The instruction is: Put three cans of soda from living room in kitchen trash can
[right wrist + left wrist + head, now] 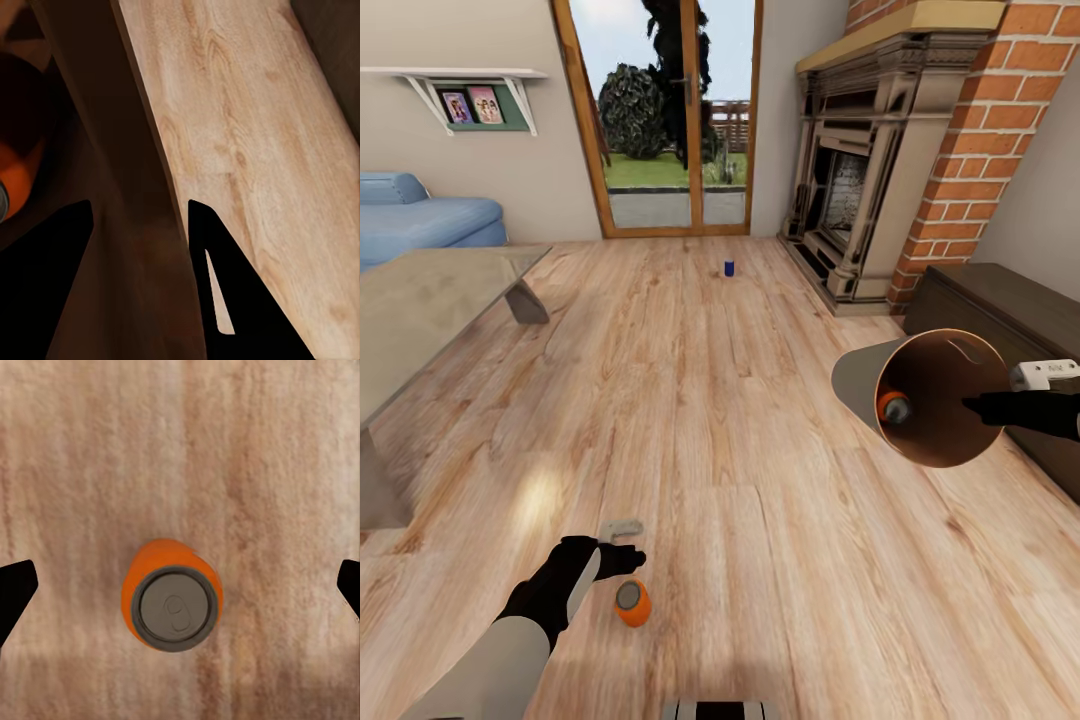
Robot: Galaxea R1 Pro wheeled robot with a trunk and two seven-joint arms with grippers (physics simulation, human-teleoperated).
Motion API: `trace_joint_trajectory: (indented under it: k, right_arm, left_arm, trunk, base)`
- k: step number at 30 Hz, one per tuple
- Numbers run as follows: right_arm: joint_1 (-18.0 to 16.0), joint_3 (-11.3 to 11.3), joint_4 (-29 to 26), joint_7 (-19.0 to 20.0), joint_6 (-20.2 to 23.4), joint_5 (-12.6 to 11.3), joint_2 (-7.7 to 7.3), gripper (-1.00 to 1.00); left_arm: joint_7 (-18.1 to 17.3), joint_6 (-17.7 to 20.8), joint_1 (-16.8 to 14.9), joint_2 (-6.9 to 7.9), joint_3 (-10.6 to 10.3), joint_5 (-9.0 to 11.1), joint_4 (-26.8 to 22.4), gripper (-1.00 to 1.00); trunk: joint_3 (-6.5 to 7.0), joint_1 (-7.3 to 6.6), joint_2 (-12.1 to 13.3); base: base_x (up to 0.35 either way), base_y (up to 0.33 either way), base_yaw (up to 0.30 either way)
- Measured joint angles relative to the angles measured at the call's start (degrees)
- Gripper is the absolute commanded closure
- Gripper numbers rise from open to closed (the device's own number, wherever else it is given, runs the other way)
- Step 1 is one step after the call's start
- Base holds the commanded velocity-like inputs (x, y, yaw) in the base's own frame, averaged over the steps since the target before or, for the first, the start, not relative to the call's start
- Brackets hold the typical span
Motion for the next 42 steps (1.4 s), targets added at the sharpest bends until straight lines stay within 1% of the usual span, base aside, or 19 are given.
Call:
trace_joint_trajectory:
  k: [7, 18, 21, 30, 35, 42]
  right_arm:
    - [0.0, 0.0, 0.0, 0.0, 0.0, 0.2, 0.04, 1.0]
    - [0.0, 0.1, 0.0, 0.0, 0.0, 0.1, 0.05, 1.0]
    - [0.0, 0.7, 0.1, -0.1, 0.0, 0.1, 0.06, 1.0]
    - [0.0, 0.9, 0.1, -0.1, 0.0, 0.3, 0.06, 1.0]
    - [0.0, 0.9, 0.1, -0.2, 0.0, 0.2, 0.06, 1.0]
    - [0.0, 0.9, 0.2, -0.3, 0.0, 0.5, 0.06, 1.0]
  left_arm:
    - [0.0, 0.0, 0.0, 0.02, 0.0, 0.0, -0.1, -1.0]
    - [0.0, -0.1, 0.0, -0.02, 0.0, 0.1, -0.2, -1.0]
    - [0.0, -0.1, 0.0, -0.03, 0.0, 0.1, -0.2, -1.0]
    - [0.0, 0.3, 0.0, -0.03, 0.0, 0.0, -0.1, -1.0]
    - [0.0, 0.4, 0.0, -0.04, 0.0, 0.0, -0.1, -1.0]
    - [0.0, 0.4, 0.0, -0.08, 0.0, -0.1, 0.0, -1.0]
  trunk:
    - [0.0, 0.0, 0.0]
    - [0.0, 0.0, 0.0]
    - [-0.66, 0.09, 0.0]
    - [-2.65, 0.32, -0.2]
    - [-2.66, 0.31, -0.2]
    - [-4.2, 0.5, -0.2]
  base:
    - [0.173, 0.0, 0.0]
    - [0.025, 0.0, 0.0]
    - [0.001, 0.0, 0.0]
    - [0.0, 0.0, 0.0]
    - [0.0, 0.0, 0.0]
    - [0.0, 0.0, 0.0]
